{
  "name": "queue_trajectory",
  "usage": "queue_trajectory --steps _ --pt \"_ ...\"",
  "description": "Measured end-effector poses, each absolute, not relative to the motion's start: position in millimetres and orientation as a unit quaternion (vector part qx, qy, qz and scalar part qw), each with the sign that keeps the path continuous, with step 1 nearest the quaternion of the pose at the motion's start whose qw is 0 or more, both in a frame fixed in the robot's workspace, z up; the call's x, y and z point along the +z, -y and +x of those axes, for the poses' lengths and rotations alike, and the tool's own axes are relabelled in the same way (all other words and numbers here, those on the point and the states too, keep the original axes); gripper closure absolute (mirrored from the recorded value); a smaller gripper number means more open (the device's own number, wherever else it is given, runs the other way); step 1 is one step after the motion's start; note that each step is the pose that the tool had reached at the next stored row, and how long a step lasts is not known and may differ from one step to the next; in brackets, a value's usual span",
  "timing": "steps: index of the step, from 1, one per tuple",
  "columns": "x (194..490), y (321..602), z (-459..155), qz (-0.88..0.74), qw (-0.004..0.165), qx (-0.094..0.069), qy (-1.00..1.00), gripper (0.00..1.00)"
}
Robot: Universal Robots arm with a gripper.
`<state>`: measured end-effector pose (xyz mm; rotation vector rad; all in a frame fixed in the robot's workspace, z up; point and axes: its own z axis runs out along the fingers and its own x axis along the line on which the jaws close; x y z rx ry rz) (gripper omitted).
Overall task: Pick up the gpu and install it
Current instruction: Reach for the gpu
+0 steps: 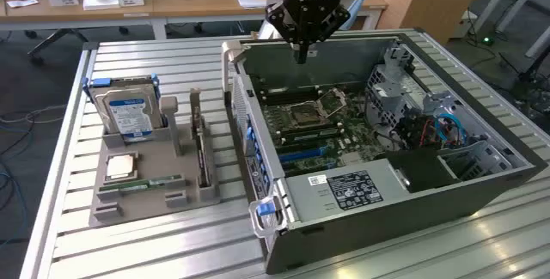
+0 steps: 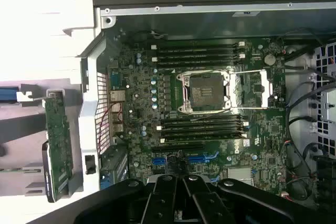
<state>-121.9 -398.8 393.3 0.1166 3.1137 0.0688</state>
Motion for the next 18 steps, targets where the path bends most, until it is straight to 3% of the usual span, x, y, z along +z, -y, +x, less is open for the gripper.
queue_trajectory --steps 18 --pt "393.2 398.8 -130.8 0.037 0.013 0.022 -0.999 0.89"
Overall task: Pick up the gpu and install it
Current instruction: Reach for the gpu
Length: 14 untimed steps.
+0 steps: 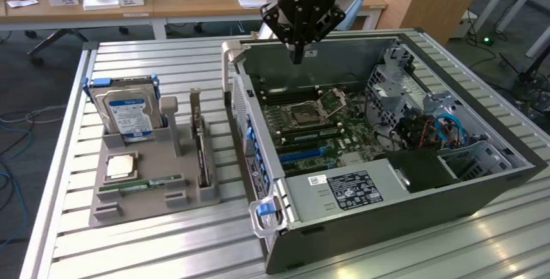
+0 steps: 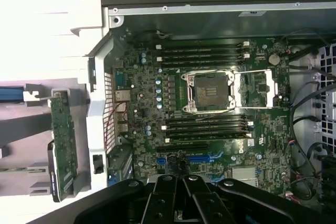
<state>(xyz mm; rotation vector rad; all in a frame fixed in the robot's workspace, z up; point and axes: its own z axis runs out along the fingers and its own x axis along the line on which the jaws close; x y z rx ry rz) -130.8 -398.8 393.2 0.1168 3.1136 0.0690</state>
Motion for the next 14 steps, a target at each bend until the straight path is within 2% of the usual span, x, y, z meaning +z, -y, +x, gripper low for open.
queue_trajectory --steps 14 --pt "393.2 398.9 -152.0 0.037 0.012 0.022 -0.999 0.89"
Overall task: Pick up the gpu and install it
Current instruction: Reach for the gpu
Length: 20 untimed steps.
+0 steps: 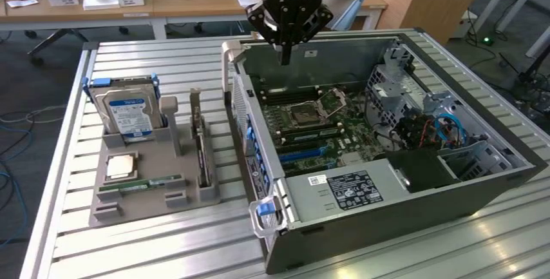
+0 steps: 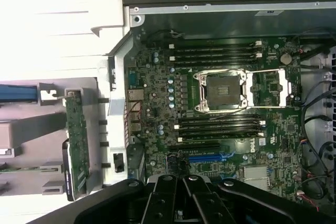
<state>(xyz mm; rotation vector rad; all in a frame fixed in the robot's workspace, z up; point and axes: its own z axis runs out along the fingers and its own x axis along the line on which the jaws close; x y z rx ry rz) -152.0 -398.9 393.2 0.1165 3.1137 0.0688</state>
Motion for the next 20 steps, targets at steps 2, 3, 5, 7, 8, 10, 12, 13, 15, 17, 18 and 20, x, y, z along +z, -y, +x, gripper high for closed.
queue_trajectory --steps 2,3,5,7,8,10,12,13,15,17,18,20 --pt "393.2 398.9 -155.2 0.037 0.012 0.022 -0.999 0.89" --pt "393.2 398.9 -156.9 0.037 0.012 0.022 -0.999 0.89" --pt "393.2 398.9 -160.1 0.037 0.013 0.022 -0.999 0.89" --pt "393.1 398.8 -163.7 0.037 0.013 0.022 -0.999 0.89" --pt "393.2 398.8 -165.4 0.037 0.012 0.022 -0.999 0.89" --pt "393.2 398.8 -168.6 0.037 0.012 0.022 -0.999 0.89" --pt "393.1 398.9 -171.9 0.037 0.012 0.022 -0.999 0.89" --pt "393.1 398.8 -173.5 0.037 0.012 0.022 -0.999 0.89" --pt "393.1 398.9 -176.6 0.037 0.012 0.022 -0.999 0.89" --pt "393.1 398.9 -179.8 0.037 0.012 0.022 -0.999 0.89" --pt "393.1 398.8 -181.3 0.037 0.012 0.022 -0.999 0.89" --pt "393.1 398.8 -184.3 0.037 0.013 0.022 -0.999 0.89"
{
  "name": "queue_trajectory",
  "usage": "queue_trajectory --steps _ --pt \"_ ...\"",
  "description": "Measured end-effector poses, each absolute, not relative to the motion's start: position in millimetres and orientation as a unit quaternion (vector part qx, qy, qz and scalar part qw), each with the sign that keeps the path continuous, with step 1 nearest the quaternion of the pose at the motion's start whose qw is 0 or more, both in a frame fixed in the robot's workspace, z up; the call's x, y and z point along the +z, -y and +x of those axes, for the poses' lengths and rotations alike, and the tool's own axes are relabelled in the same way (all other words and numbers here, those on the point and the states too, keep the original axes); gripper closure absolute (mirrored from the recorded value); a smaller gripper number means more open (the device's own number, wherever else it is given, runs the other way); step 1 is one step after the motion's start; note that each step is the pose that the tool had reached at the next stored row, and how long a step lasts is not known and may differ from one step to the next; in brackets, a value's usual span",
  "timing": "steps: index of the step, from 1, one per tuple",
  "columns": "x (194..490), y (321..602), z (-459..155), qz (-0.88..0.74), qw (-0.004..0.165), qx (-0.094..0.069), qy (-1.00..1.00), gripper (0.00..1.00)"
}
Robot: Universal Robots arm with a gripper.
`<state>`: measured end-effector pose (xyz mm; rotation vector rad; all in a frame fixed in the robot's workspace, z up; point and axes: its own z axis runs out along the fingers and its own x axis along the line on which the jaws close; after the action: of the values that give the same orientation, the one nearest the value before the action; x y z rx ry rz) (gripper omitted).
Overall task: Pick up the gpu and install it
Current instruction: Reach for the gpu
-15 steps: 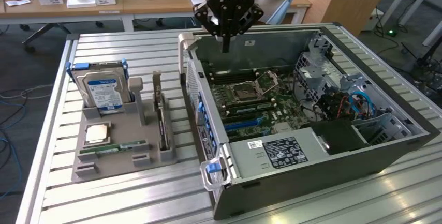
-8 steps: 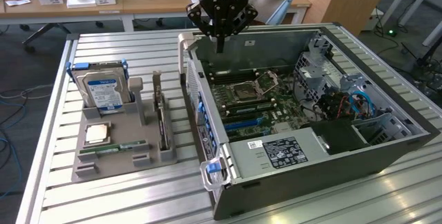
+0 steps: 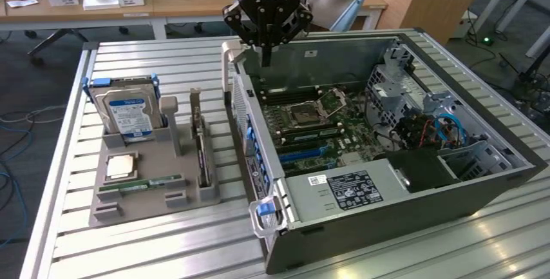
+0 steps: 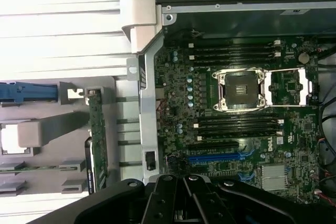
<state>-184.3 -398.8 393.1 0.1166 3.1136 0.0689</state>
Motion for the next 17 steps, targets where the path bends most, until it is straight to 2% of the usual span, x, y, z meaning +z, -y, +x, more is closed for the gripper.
queue_trajectory --steps 17 --pt "393.0 398.9 -210.2 0.037 0.012 0.022 -0.999 0.89"
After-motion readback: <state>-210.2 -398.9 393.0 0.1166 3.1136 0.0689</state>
